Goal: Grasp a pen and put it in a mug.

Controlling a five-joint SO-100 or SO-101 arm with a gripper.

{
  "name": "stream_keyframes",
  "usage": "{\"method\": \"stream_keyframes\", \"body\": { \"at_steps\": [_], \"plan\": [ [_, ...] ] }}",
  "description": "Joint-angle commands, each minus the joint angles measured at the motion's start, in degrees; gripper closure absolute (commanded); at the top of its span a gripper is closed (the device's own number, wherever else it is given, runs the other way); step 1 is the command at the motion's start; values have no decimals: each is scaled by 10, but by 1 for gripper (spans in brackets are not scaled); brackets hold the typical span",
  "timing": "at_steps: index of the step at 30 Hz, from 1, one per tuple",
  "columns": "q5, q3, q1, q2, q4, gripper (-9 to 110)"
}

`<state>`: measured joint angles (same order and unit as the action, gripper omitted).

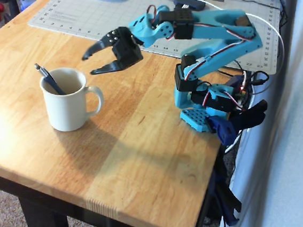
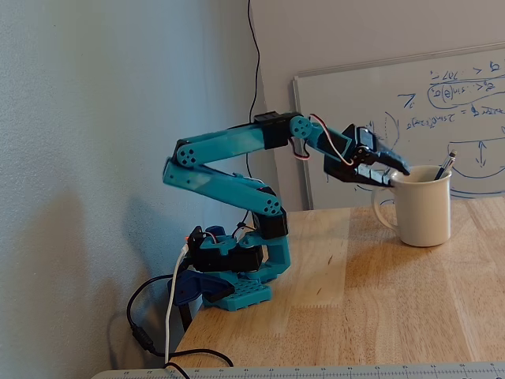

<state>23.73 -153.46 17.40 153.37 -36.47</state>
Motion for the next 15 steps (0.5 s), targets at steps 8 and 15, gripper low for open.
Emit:
{"method": "stream_keyframes", "body": {
  "at_steps": [8, 15],
  "plan": [
    [-275, -136, -112, 182, -37, 94],
    [-323, -216, -159, 316, -127, 94]
  ]
}}
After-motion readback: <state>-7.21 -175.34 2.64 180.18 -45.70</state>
